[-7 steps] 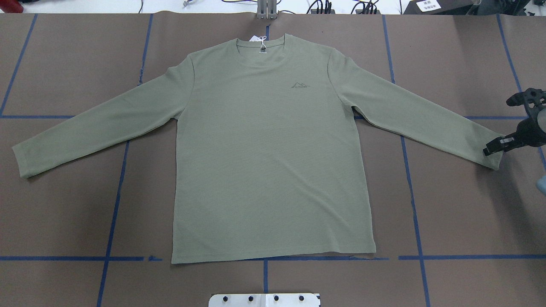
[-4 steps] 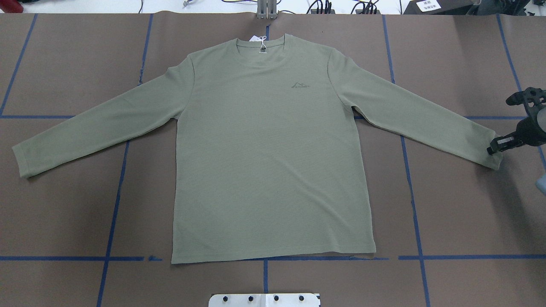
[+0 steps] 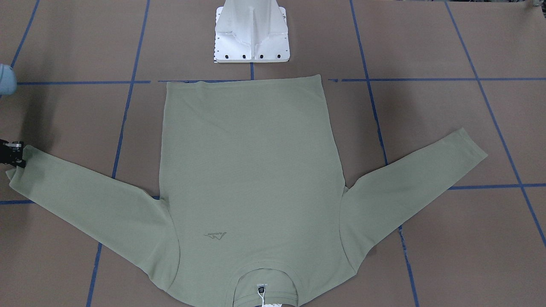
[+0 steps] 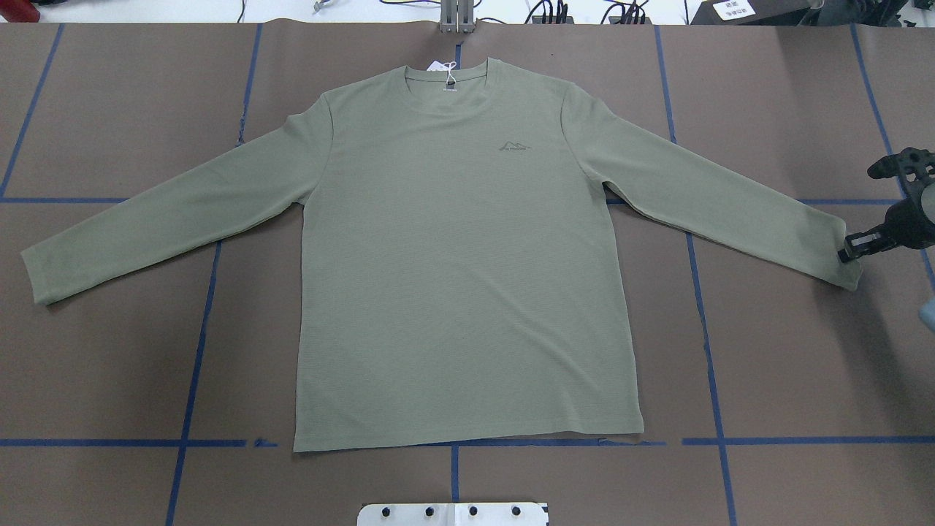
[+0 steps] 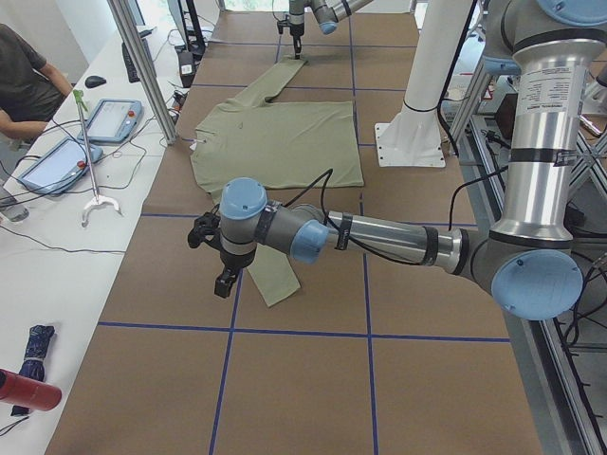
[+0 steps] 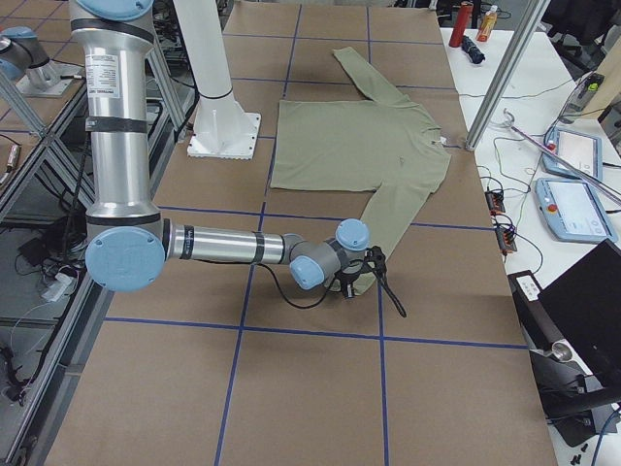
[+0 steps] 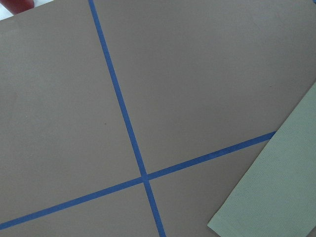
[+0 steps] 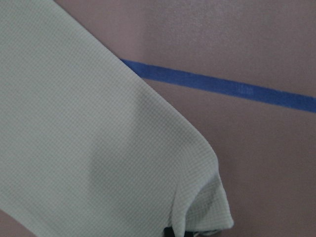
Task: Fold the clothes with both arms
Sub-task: 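Grasp the sleeve cuff with the right gripper, then carry the sleeve across the shirt body toward the other sleeve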
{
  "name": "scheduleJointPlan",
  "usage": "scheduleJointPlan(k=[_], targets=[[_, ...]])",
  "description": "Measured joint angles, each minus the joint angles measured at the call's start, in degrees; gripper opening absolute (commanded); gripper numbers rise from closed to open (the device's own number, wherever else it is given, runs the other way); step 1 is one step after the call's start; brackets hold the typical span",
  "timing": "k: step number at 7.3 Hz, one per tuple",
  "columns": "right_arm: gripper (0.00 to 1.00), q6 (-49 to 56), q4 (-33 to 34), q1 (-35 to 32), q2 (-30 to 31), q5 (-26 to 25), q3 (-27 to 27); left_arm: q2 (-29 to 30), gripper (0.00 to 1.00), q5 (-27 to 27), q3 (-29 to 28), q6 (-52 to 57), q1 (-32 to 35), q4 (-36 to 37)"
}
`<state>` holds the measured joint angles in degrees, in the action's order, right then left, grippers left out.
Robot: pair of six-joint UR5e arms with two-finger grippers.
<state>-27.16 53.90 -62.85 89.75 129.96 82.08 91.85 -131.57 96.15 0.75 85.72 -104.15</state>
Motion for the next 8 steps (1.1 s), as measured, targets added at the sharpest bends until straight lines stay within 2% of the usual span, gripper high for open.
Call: scheduleJointPlan(k=[2,3,5,8], targets=[[0.0,-4.2,1.3,-1.0,-1.6,4.2,4.0,0.0,1.0,0.0,0.0,0.0,0.0,0.0],[0.0,-6.5,4.2,-1.6,-4.5,6.4,5.8,0.1,1.0,0.0,0.0,0.0,0.1,0.0],[0.0,-8.1,11.3,-1.4,-12.6,7.9,7.6,0.2,1.0,0.0,-0.2,-0.1,0.0,0.0],[0.0,-12.1,23.1,2.5,-29.6,7.9,6.7,0.4,1.0,0.0,-0.7,-0.1,0.0,0.0]])
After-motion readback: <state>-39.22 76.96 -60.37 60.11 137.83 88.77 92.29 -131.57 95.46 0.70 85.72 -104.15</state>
